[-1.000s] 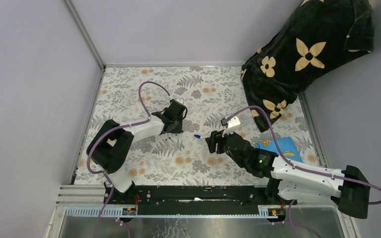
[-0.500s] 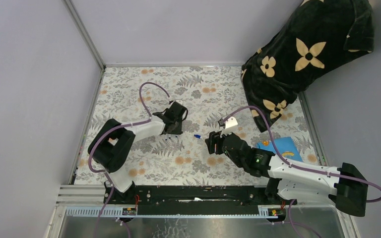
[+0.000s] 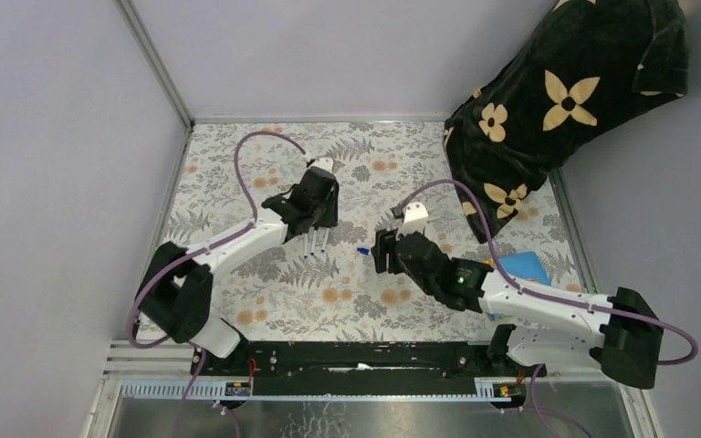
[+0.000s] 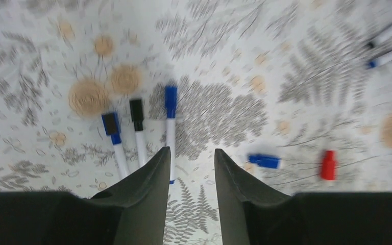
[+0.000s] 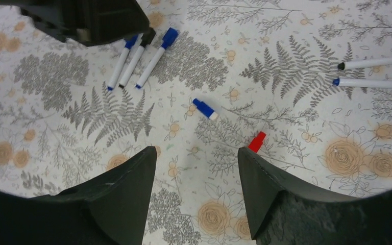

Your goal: Insert the pens into the pen caps

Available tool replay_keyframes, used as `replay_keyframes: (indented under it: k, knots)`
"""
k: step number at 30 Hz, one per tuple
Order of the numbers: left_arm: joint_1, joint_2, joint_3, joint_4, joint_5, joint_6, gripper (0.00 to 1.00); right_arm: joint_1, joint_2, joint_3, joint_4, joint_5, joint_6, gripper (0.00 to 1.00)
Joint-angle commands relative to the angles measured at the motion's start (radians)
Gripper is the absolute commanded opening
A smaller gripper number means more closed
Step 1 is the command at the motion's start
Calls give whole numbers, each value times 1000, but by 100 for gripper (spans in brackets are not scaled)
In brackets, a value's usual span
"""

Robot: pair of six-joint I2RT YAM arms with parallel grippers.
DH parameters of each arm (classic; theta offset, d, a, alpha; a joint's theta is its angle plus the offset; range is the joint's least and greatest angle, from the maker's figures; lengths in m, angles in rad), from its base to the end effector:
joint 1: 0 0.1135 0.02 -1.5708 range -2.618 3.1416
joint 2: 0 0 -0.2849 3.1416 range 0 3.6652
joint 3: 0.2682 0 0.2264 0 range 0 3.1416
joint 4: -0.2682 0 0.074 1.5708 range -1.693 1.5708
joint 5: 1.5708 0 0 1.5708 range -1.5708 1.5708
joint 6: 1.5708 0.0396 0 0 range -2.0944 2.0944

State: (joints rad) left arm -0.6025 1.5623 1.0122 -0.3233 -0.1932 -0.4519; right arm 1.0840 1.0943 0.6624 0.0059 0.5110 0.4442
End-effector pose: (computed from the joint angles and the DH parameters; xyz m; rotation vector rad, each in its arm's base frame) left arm 0.2577 -0.1680 0.2489 0.0977 2.4349 -0.2415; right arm 0.1161 0.1779 0.2849 -0.3009 1.9497 0.5004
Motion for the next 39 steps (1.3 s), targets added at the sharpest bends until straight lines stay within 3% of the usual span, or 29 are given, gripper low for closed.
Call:
replay_keyframes:
  k: [1,6,11,17,21,28,39]
  knots:
    - [-6,-95,97,11,-23,87,45,-101,80,118,-93,-52,102,67]
    - [-5,-150,197,-21,-39,143,54,-261,191,199,-155,-135,205,68]
    - [-5,-204,208,9,-45,182,58,-334,336,317,-277,-2,336,67]
    - [-5,-241,154,33,-55,228,58,-418,566,531,-561,152,554,62]
    - [-5,-262,117,52,-33,219,58,-470,688,640,-675,177,656,60]
    - [-5,-275,103,51,-43,228,57,-527,728,619,-676,183,791,59]
    - [-5,-266,98,52,-30,229,57,-585,761,620,-634,148,781,54]
